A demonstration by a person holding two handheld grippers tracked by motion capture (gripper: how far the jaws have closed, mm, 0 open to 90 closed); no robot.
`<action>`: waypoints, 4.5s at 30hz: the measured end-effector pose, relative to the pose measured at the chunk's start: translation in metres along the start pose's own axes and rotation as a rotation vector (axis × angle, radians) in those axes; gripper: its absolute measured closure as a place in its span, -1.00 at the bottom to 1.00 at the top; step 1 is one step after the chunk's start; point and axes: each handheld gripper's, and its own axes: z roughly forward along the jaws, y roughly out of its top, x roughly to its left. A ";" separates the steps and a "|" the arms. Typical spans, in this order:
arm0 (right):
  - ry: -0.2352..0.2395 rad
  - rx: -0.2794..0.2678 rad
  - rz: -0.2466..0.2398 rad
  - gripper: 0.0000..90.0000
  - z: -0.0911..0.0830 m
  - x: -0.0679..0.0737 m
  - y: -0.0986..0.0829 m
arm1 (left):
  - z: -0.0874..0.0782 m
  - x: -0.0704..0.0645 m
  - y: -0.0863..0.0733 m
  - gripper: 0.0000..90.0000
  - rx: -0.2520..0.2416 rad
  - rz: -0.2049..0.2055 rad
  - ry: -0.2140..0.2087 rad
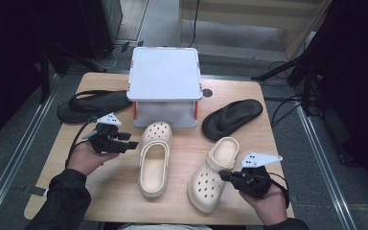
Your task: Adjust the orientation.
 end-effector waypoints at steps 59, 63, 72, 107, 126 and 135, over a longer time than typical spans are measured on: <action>-0.076 0.016 0.079 1.00 0.030 -0.055 0.022 | 0.007 0.005 0.005 0.11 0.009 -0.007 -0.017; -0.066 0.084 0.069 1.00 0.043 -0.060 0.018 | 0.007 0.006 0.005 0.11 0.008 -0.007 -0.018; -0.064 0.098 0.081 1.00 0.031 -0.040 0.003 | 0.006 0.005 0.005 0.11 0.007 -0.005 -0.018; 0.033 0.070 -0.058 0.09 0.058 -0.063 0.020 | -0.001 0.003 -0.007 0.10 0.008 -0.024 0.005; 0.007 0.090 -0.097 0.67 0.045 -0.060 0.021 | -0.002 0.003 -0.008 0.10 -0.002 -0.033 0.004; -0.120 0.017 0.019 0.70 0.047 -0.053 0.037 | -0.001 0.001 -0.007 0.12 -0.011 -0.035 -0.001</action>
